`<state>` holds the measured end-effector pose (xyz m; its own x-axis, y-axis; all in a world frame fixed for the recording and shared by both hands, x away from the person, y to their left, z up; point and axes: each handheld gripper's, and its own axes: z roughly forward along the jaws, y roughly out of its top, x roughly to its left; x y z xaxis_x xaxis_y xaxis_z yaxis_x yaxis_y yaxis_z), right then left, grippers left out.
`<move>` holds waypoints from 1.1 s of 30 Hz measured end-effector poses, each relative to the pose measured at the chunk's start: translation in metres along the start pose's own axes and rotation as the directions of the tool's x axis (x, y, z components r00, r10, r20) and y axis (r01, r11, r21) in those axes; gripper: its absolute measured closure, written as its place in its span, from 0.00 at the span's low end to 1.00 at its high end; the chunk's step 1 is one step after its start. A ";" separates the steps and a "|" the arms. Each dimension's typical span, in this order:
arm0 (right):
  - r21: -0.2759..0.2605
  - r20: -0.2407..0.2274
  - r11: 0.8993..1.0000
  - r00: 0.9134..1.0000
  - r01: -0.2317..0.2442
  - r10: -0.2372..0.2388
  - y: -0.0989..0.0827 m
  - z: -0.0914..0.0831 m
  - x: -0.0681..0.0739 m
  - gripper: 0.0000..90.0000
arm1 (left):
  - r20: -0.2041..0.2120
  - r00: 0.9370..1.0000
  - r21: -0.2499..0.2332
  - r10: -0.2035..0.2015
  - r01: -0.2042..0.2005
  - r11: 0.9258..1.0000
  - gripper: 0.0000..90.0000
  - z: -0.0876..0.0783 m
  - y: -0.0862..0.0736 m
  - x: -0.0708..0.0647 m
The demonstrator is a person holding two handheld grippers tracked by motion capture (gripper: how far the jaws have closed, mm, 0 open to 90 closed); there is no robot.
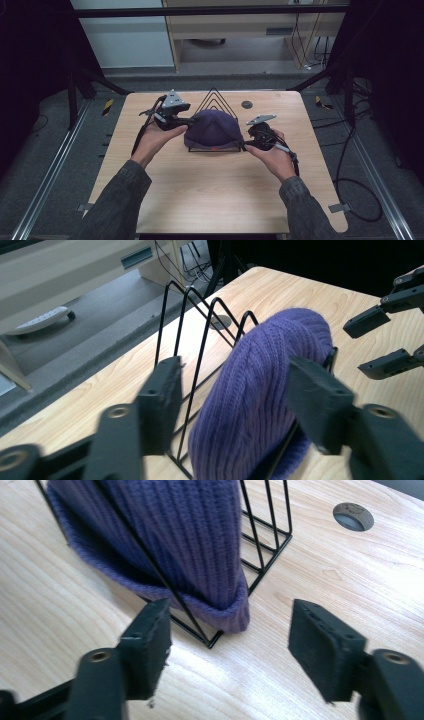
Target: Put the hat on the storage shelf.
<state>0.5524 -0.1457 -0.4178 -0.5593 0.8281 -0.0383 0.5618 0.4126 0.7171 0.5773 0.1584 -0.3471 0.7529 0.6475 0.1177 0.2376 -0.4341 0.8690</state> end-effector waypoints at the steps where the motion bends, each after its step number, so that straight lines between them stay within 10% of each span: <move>1: 0.003 0.003 1.000 1.000 0.005 -0.005 0.000 -0.001 0.001 0.32 | -0.008 1.000 0.007 0.001 -0.001 1.000 0.36 -0.003 -0.001 -0.001; 9: -0.031 0.008 0.999 1.000 -0.008 0.008 0.002 -0.017 0.013 0.16 | -0.033 0.995 0.027 -0.092 0.093 0.995 0.13 -0.018 -0.006 -0.003; 20: -0.086 -0.046 0.996 0.999 -0.017 0.013 -0.021 -0.042 0.034 0.09 | -0.014 0.995 0.063 -0.102 0.103 0.993 0.06 -0.037 -0.026 -0.027; 33: -0.069 -0.113 0.997 0.993 0.025 -0.032 -0.032 -0.024 0.054 0.18 | -0.056 0.995 0.148 -0.079 0.086 0.985 0.06 -0.052 -0.076 -0.029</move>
<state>0.4892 -0.1230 -0.4265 -0.6423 0.7662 0.0170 0.5042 0.4057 0.7623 0.5052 0.2053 -0.3918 0.6962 0.7139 0.0759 0.3899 -0.4647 0.7950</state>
